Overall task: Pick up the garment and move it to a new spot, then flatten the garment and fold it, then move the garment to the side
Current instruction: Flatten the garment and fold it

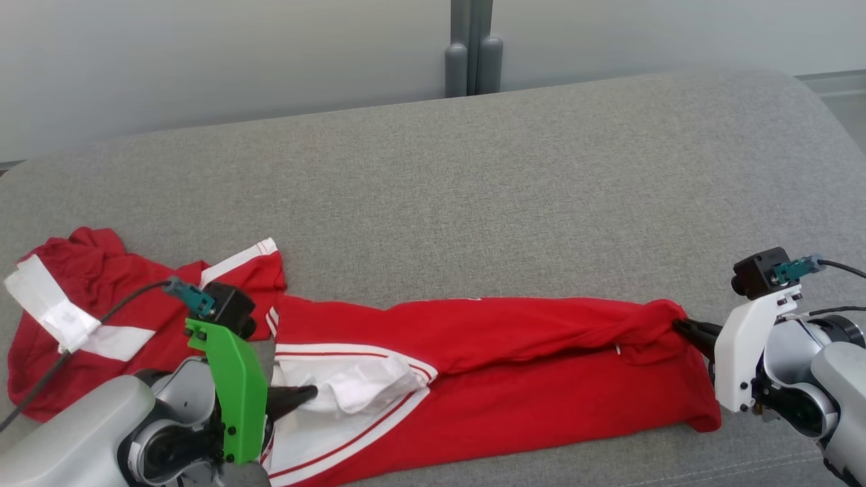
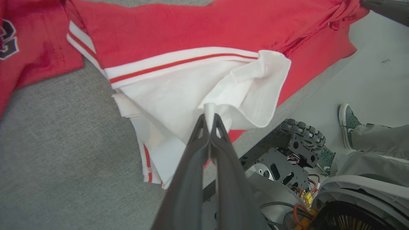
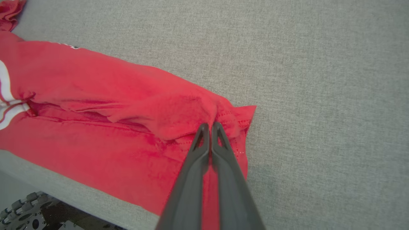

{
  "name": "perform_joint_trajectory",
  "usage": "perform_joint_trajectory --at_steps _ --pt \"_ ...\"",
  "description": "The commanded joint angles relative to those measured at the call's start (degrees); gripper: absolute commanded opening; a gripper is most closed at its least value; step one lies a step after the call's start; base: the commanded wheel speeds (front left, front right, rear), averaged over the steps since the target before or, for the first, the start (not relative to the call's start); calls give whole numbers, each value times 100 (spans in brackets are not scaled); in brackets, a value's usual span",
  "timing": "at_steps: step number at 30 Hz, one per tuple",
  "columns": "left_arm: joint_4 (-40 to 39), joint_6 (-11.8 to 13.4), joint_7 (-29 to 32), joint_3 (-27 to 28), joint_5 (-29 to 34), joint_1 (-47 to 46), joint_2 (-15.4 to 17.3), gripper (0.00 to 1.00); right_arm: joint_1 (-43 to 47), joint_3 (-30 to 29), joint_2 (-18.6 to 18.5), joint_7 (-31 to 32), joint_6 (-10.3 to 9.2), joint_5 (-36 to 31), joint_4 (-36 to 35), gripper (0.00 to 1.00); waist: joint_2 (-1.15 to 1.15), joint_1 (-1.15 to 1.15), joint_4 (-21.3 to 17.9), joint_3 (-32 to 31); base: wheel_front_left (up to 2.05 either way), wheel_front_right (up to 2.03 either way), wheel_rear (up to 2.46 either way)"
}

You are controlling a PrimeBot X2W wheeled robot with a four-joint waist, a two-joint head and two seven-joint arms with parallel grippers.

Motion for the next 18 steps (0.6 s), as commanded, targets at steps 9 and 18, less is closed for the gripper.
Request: perform_joint_trajectory --at_steps 9,18 --pt "-58 -31 -107 -27 -145 283 -55 0 -179 -67 94 -492 0 -377 308 0 0 0 19 -7 0 0 0" --pt "5 -58 -282 -79 -41 441 -164 0 -133 25 122 -350 0 -227 388 0 0 0 72 96 0 0 0"
